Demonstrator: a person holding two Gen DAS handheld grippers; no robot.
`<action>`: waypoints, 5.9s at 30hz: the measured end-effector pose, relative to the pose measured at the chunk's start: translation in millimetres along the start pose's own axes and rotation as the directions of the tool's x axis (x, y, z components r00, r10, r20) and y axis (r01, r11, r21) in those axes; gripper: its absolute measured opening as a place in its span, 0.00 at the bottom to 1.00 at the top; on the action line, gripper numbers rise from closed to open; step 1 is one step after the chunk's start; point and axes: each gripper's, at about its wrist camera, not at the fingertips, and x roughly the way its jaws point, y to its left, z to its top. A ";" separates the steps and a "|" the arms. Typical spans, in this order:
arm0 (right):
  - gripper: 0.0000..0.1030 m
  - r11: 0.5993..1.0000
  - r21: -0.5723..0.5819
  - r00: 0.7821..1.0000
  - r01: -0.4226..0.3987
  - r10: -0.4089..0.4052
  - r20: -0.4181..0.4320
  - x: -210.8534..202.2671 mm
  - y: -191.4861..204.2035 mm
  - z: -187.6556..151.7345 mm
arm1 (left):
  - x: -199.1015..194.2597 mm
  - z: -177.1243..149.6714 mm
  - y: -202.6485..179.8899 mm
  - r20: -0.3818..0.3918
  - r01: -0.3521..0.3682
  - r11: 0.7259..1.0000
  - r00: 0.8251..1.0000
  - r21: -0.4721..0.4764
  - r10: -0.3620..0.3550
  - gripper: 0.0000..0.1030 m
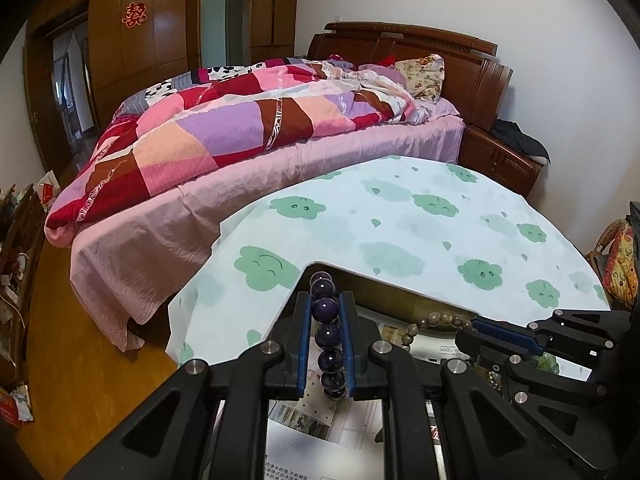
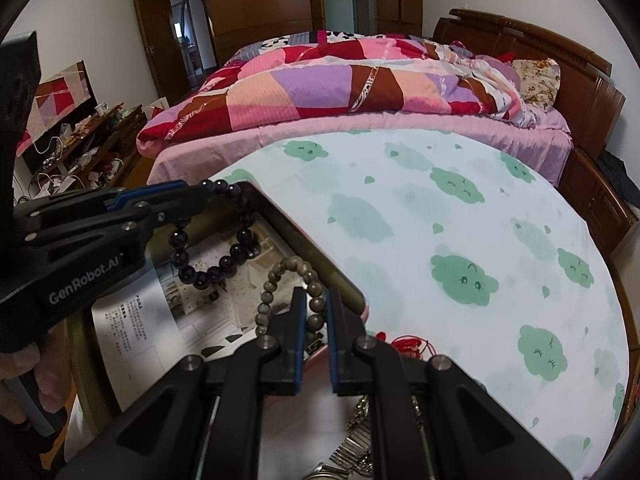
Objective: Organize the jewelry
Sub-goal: 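Carry both bead bracelets over the open tin box with both tools, then open both tools to drop the bead bracelets into the tin box, then move both open tools back toward the bangles on the cloth, then grasp the green jade bangle with the left tool while the right tool grasps the white bangle, then carry both bangles over the tin box with both tools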
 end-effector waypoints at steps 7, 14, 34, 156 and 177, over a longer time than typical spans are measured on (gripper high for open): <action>0.12 1.000 0.000 1.000 0.000 0.000 0.000 1.3 -0.9 -1.6 | 2.0 -1.7 3.7 -0.010 -0.007 1.000 1.000 -0.014 0.007 0.13; 0.16 1.000 0.003 1.000 0.006 -0.006 0.002 4.8 -3.3 -4.8 | 2.3 -4.5 2.0 -0.017 -0.011 1.000 1.000 -0.002 0.011 0.21; 0.59 0.984 0.172 0.996 0.048 -0.059 0.061 -81.4 -71.6 -67.0 | -54.7 -48.5 -26.7 0.083 0.009 0.999 0.997 -0.039 -0.006 0.69; 0.13 0.999 0.005 0.994 -0.040 0.039 0.103 -74.7 -10.3 -15.9 | -68.8 -34.8 -0.2 0.043 0.034 0.991 0.999 -0.127 -0.029 0.07; 0.13 0.998 -0.043 0.998 -0.051 0.053 0.033 -32.5 25.9 -7.1 | -42.6 -36.1 23.0 -0.005 -0.009 0.988 1.000 -0.154 0.008 0.07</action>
